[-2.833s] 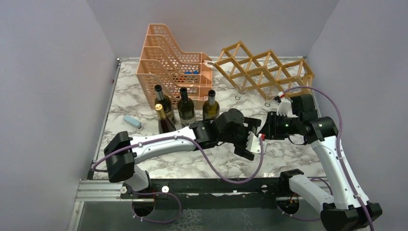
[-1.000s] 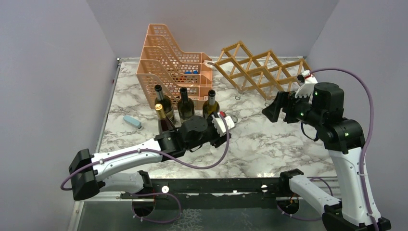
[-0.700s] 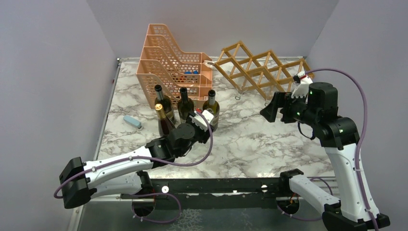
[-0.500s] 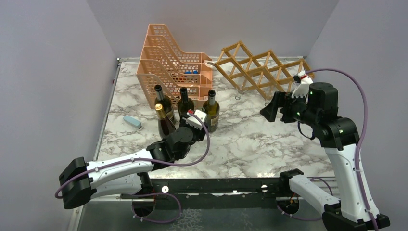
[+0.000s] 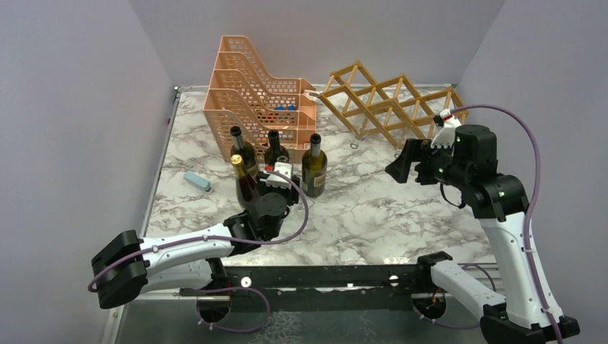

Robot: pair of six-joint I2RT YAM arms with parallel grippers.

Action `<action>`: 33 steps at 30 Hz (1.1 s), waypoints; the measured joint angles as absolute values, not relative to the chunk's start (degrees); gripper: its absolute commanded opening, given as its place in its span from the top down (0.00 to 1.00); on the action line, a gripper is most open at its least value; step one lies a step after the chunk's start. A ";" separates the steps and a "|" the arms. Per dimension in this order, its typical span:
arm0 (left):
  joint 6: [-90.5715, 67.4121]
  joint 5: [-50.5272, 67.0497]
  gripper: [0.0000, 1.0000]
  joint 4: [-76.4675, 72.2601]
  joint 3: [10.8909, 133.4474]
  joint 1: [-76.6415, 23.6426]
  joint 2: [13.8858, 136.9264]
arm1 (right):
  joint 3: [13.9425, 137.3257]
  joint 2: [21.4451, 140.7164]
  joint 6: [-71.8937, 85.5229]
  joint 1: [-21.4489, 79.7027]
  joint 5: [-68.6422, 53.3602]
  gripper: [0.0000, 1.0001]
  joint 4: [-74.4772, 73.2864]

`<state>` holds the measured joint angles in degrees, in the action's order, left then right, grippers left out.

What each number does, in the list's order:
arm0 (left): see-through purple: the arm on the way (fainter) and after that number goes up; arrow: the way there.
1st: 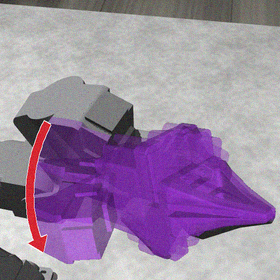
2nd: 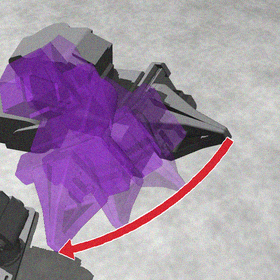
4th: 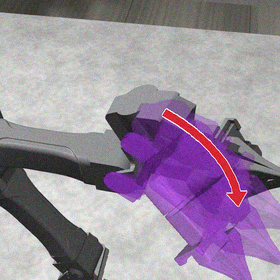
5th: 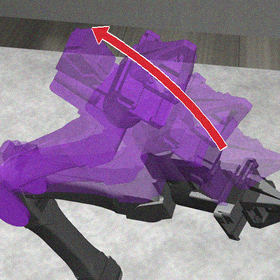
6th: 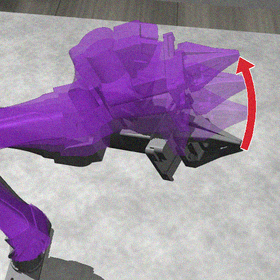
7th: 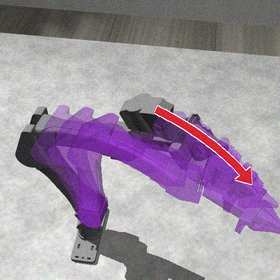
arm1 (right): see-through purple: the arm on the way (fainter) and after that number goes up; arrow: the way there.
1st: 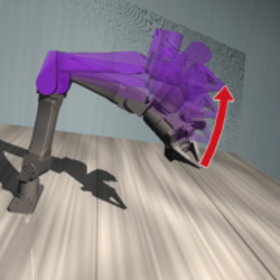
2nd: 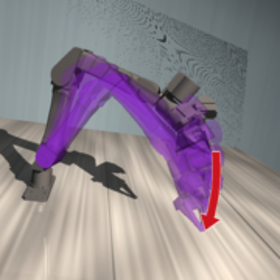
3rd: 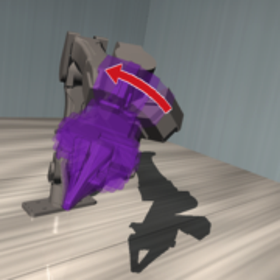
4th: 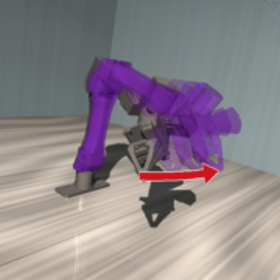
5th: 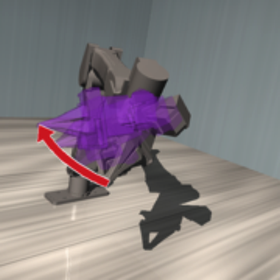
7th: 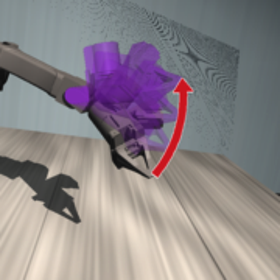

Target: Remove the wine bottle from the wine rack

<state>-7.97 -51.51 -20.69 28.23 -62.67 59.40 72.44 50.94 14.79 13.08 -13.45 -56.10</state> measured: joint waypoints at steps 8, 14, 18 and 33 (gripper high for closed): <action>-8.25 -53.87 0.84 -27.27 23.18 -62.67 58.63 | 70.85 50.35 14.96 13.08 -13.45 0.00 -55.40; -6.98 -53.54 0.55 -31.81 19.90 -62.70 56.42 | 69.89 49.80 14.96 13.08 -13.50 0.00 -54.85; -5.76 -52.80 0.37 -32.08 19.05 -62.74 55.18 | 68.93 49.80 14.98 13.08 -13.58 0.00 -54.28; -2.57 -45.98 0.10 -30.63 18.22 -63.51 49.06 | 67.16 49.82 14.96 13.08 -14.06 0.00 -53.36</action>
